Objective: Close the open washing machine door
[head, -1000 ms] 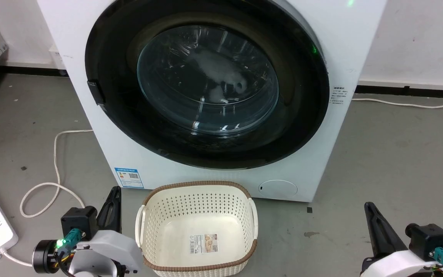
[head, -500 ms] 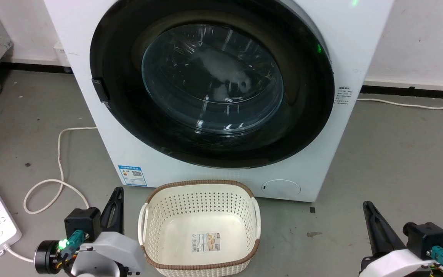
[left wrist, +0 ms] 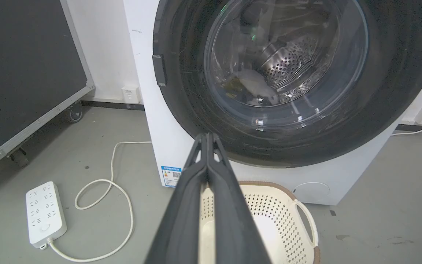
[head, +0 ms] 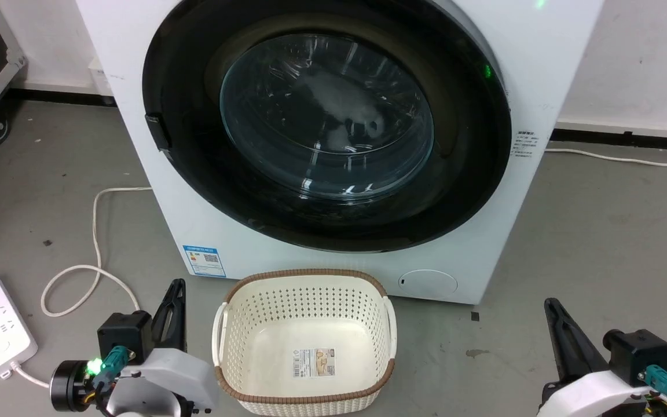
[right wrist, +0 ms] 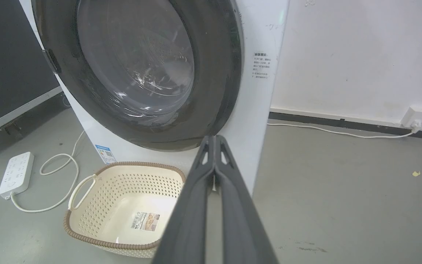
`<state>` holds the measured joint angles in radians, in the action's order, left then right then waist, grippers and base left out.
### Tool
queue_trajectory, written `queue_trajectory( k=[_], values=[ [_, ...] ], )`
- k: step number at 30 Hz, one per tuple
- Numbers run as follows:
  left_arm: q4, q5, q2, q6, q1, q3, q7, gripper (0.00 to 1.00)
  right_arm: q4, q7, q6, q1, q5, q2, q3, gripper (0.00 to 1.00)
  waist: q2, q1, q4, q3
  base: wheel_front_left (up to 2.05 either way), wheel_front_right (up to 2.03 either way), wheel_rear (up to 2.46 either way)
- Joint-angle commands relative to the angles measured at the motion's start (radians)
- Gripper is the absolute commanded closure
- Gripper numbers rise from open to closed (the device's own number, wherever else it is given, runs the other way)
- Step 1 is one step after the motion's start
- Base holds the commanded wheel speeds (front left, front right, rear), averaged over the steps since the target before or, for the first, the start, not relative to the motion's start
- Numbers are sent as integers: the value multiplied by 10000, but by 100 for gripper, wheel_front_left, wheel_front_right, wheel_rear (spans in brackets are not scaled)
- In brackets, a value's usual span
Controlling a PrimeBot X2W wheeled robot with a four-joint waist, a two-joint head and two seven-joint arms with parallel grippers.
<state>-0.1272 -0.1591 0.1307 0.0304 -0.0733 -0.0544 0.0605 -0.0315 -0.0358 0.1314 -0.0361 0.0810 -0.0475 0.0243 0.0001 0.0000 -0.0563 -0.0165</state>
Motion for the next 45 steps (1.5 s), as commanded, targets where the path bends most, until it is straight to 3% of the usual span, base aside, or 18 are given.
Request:
queue_trajectory(
  k=[1,45],
  values=[
    [93,128,-72,-69,192,24,-46,100,70,23,-4,123,-59,-15,-26,100,-1,0,11,3,0,0,0],
    [1075,1346,-682,-265,642,457,-511,100,274,302,-7,321,-684,-25,-206,100,-1,0,470,138,0,0,0]
  ],
)
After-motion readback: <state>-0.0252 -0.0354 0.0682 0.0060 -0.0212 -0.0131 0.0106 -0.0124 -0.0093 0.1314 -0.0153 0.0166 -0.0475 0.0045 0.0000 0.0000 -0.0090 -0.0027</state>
